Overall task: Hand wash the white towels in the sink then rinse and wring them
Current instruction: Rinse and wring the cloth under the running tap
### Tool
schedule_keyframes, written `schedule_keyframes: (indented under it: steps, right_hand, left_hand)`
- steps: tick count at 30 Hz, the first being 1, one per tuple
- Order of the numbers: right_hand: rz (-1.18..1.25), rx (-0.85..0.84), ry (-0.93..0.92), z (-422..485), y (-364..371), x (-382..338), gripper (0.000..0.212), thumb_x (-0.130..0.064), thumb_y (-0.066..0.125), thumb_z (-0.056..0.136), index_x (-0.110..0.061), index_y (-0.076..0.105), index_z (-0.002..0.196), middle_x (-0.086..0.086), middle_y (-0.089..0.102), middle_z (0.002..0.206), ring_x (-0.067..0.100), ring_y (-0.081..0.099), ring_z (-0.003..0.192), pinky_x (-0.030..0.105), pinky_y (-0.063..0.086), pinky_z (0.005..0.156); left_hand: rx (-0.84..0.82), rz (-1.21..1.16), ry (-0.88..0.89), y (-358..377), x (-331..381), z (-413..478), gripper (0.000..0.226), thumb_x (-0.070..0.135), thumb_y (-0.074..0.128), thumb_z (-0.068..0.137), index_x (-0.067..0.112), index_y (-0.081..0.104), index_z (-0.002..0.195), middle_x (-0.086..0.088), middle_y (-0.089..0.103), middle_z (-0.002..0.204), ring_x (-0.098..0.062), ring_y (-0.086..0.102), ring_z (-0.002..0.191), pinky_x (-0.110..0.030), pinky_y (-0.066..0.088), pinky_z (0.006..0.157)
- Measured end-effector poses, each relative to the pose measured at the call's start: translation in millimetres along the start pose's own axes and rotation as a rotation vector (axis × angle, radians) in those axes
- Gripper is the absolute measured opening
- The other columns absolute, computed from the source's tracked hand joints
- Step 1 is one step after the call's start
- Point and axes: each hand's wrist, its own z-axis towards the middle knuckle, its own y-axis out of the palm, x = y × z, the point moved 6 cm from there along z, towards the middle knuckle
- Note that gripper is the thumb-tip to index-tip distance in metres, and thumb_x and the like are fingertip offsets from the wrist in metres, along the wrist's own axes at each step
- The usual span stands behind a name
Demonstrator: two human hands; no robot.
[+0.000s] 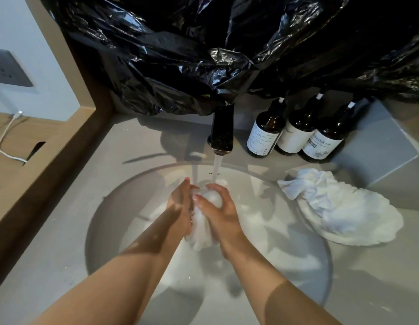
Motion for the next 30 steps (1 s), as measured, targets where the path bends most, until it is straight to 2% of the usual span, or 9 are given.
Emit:
schedule_keyframes:
  steps: [4, 7, 13, 17, 20, 23, 25, 28, 30]
  right_hand:
    - [-0.137, 0.246, -0.055, -0.2, -15.8, 1.1, 0.031, -0.057, 0.063, 0.053, -0.035, 0.057, 0.074, 0.008, 0.064, 0.092, 0.024, 0.065, 0.081, 0.039, 0.056, 0.078]
    - [-0.083, 0.314, 0.026, 7.2, -23.3, 0.0, 0.021, -0.040, 0.054, 0.061, -0.018, 0.054, 0.063, -0.002, 0.058, 0.064, 0.024, 0.055, 0.066, 0.034, 0.049, 0.065]
    - [0.081, 0.149, 0.384, 19.1, -16.2, 23.2, 0.041, -0.043, 0.050, 0.057, -0.009, 0.059, 0.078, 0.013, 0.063, 0.078, 0.033, 0.062, 0.077, 0.039, 0.050, 0.075]
    - [0.183, 0.171, 0.523, 26.5, -16.6, 26.0, 0.057, -0.047, 0.048, 0.080, -0.005, 0.066, 0.114, 0.018, 0.070, 0.108, 0.034, 0.066, 0.100, 0.035, 0.052, 0.083]
    - [0.206, 0.190, 0.546, 35.5, -20.0, 10.7, 0.057, -0.060, 0.048, 0.087, -0.013, 0.064, 0.113, 0.014, 0.070, 0.107, 0.029, 0.065, 0.098, 0.036, 0.049, 0.090]
    - [0.198, 0.185, 0.569, 35.4, -24.3, -3.5, 0.052, -0.063, 0.051, 0.086, -0.017, 0.059, 0.109, 0.012, 0.067, 0.104, 0.031, 0.062, 0.100, 0.044, 0.044, 0.100]
    - [0.189, 0.142, 0.550, 30.6, -24.4, -5.6, 0.046, -0.058, 0.048, 0.090, -0.016, 0.059, 0.106, 0.012, 0.067, 0.099, 0.029, 0.063, 0.090, 0.042, 0.051, 0.084]
    - [0.017, 0.193, 0.410, 25.2, -36.9, -2.6, 0.043, -0.054, 0.044, 0.094, -0.017, 0.054, 0.114, 0.010, 0.065, 0.105, 0.024, 0.063, 0.080, 0.028, 0.049, 0.054]
    - [-0.161, 0.269, 0.297, 22.5, -50.8, -3.1, 0.041, -0.054, 0.044, 0.094, -0.016, 0.053, 0.104, 0.009, 0.061, 0.096, 0.023, 0.058, 0.072, 0.023, 0.041, 0.047]
  left_hand:
    - [0.133, 0.050, 0.121, 0.4, -4.7, -8.4, 0.040, 0.028, 0.039, 0.100, 0.012, 0.045, 0.064, 0.001, 0.053, 0.045, -0.013, 0.053, 0.044, -0.019, 0.041, 0.047]
    - [0.208, 0.249, 0.268, -4.3, 3.6, -14.1, 0.040, 0.026, 0.039, 0.099, 0.011, 0.041, 0.062, -0.003, 0.046, 0.054, -0.016, 0.045, 0.048, -0.019, 0.037, 0.046]
    - [0.142, 0.513, 0.421, -8.7, 11.5, -13.9, 0.039, 0.039, 0.044, 0.094, 0.016, 0.043, 0.062, 0.003, 0.048, 0.059, -0.018, 0.050, 0.059, -0.028, 0.040, 0.058]
    - [0.021, 0.675, 0.329, -10.8, 11.0, 0.0, 0.039, 0.065, 0.042, 0.082, 0.028, 0.051, 0.092, 0.000, 0.057, 0.095, -0.019, 0.055, 0.087, -0.029, 0.041, 0.076]
    - [-0.064, 0.807, 0.347, -12.9, 8.1, 2.8, 0.065, 0.080, 0.034, 0.077, 0.041, 0.040, 0.130, 0.002, 0.033, 0.139, -0.019, 0.041, 0.123, -0.030, 0.033, 0.097]
    - [-0.055, 0.821, 0.347, -8.3, 9.3, 3.2, 0.078, 0.082, 0.041, 0.070, 0.031, 0.048, 0.128, -0.003, 0.034, 0.145, -0.023, 0.044, 0.126, -0.040, 0.038, 0.107]
    - [0.011, 0.898, 0.372, -2.9, 19.7, 3.0, 0.083, 0.082, 0.038, 0.063, 0.027, 0.053, 0.124, -0.004, 0.047, 0.136, -0.025, 0.053, 0.115, -0.048, 0.044, 0.100]
    - [0.142, 1.478, 0.406, 9.0, 35.2, 0.2, 0.057, 0.068, 0.032, 0.088, 0.036, 0.046, 0.133, -0.001, 0.020, 0.156, -0.033, 0.018, 0.142, -0.058, 0.014, 0.111]
    - [0.147, 1.519, 0.443, 16.6, 44.1, 1.7, 0.049, 0.058, 0.031, 0.095, 0.030, 0.049, 0.132, -0.006, 0.029, 0.153, -0.030, 0.023, 0.140, -0.052, 0.018, 0.112]
